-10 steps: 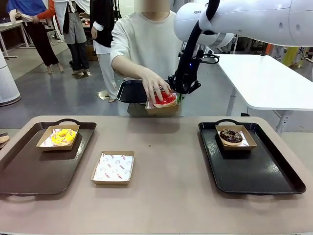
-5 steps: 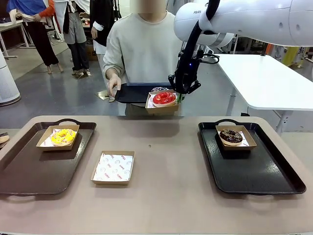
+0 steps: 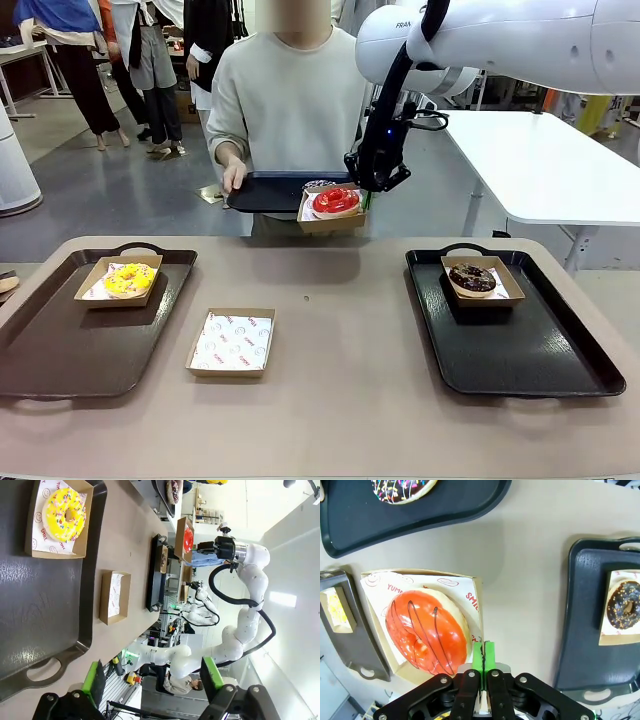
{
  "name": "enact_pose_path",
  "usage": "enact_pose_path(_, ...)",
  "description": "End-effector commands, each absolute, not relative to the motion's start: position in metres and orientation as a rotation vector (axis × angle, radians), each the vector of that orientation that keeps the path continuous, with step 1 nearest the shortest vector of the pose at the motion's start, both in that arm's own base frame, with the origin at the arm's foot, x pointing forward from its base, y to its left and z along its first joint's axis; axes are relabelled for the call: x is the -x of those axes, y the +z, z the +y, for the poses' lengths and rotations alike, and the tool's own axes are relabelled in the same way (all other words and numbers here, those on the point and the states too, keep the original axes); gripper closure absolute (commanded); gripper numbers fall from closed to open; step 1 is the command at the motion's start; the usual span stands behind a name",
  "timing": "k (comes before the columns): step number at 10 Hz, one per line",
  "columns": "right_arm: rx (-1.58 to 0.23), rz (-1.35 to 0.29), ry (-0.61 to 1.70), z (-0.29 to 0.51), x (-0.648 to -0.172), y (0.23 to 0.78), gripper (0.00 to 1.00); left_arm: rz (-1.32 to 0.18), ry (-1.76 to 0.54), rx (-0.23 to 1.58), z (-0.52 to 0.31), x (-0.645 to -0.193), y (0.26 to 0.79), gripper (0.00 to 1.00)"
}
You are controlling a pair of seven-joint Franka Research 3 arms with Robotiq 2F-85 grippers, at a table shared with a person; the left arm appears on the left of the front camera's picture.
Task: Individually package the donuts and arrange them on the tray.
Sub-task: Place the picked Paper togo box on the Handle tray while simultaneously picking up another Paper togo box from the table with the other hand.
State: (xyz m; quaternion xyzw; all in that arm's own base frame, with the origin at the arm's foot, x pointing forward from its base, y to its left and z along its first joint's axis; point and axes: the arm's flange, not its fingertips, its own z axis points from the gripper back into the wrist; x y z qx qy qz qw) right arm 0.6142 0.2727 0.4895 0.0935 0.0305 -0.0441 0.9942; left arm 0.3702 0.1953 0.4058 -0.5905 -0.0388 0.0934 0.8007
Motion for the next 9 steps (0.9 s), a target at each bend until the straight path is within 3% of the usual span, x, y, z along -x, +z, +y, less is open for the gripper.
enact_pose_path(1, -0.188, 0.059, -0.091, 0.270, -0.610, 0.489, 1.00, -0.082, 0.200, 1.271, 0.195, -0.370, 0.408, 0.00)
enact_pose_path(7, -0.187, 0.061, -0.088, 0.273, -0.614, 0.489, 0.99, -0.082, 0.200, 1.271, 0.195, -0.370, 0.408, 0.00)
enact_pose_path(9, -0.173, 0.040, 0.099, 0.252, -0.586, 0.518, 0.99, -0.094, 0.168, 1.198, 0.183, -0.371, 0.426, 0.00)
